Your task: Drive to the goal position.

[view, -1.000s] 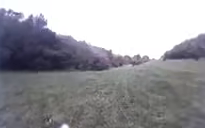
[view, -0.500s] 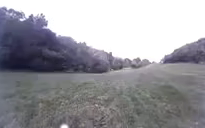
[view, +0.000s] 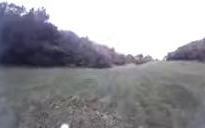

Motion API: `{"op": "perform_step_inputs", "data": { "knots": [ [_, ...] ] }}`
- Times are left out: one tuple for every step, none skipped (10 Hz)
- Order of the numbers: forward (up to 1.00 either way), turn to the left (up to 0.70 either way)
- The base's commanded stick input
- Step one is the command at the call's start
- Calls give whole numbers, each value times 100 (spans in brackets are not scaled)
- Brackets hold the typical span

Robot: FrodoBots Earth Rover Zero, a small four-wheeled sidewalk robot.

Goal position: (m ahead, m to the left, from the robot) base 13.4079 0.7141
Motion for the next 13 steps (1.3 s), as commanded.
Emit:
{"op": "perform_step_inputs", "data": {
  "knots": [
    [68, 0],
    [68, 0],
    [68, 0],
    [68, 0],
    [68, 0],
    [68, -15],
    [68, -34],
    [68, -34],
    [68, -34],
    [68, -34],
    [68, -34],
    [68, -28],
    [68, -18]
  ]
}}
